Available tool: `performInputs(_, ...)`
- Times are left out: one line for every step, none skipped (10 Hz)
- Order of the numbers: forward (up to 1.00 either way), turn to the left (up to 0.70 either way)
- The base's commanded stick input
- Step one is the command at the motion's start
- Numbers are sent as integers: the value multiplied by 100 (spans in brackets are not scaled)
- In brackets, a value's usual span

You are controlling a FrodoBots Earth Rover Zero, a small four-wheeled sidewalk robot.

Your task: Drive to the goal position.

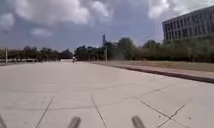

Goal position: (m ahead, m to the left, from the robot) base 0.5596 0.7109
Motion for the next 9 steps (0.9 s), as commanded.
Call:
performInputs(70,-7)
performInputs(70,-3)
performInputs(70,0)
performInputs(59,0)
performInputs(49,0)
performInputs(39,0)
performInputs(28,0)
performInputs(18,0)
performInputs(8,0)
